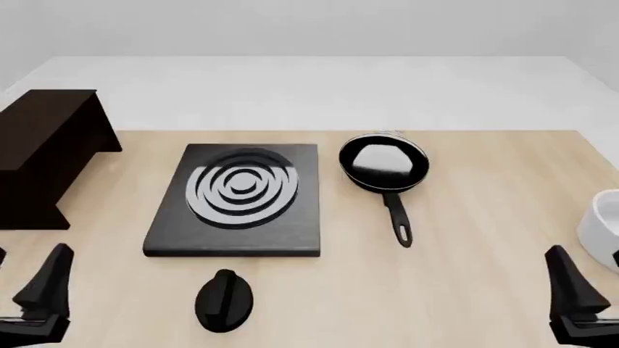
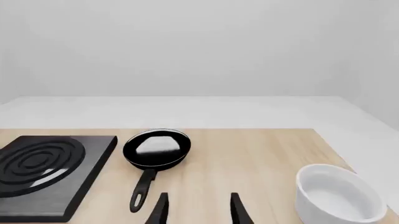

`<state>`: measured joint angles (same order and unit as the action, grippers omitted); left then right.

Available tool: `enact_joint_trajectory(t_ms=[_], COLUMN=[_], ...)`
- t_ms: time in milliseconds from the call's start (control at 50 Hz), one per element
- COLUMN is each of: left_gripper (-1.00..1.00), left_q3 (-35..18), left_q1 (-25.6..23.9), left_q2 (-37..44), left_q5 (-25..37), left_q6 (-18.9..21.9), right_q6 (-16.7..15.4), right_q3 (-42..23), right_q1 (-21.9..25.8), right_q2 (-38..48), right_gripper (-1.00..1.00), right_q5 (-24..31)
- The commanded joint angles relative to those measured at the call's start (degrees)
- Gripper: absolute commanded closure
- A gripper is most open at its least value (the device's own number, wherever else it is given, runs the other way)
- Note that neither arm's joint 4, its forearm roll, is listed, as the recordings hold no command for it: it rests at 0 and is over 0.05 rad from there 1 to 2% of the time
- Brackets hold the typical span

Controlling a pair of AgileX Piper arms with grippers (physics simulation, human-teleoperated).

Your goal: Put the frying pan on top of the cabinet.

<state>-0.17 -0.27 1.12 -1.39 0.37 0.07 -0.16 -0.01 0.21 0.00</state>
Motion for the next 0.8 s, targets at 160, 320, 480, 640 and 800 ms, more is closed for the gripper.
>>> enact_joint_trajectory(t_ms=[160, 320, 480, 640, 800], left_gripper=[-1.0, -1.0, -1.0, -1.0, -1.0], left_q3=[-0.35, -6.61, -14.6, -21.3, -30.61], left_q1=[2.01, -1.88, -15.98, -23.13, -26.68], left_q2=[-1.11, -0.44, 15.71, 28.86, 45.54], left_q5=[0.91, 4.59, -4.23, -13.27, -18.04], left_q6=[4.28, 3.48, -6.78, -7.66, -17.48], right_q6=[0.03, 0.05, 0.54, 0.5, 0.59], right_q3=[-0.51, -0.62, -0.54, -0.33, -0.17], right_q1=[-0.25, -0.22, -0.55, -0.61, -0.58], right_q2=[-0.16, -0.15, -0.1, -0.02, 0.14], right_gripper=[-1.0, -1.0, -1.0, -1.0, -1.0], right_q5=[0.22, 0.36, 0.41, 0.26, 0.08])
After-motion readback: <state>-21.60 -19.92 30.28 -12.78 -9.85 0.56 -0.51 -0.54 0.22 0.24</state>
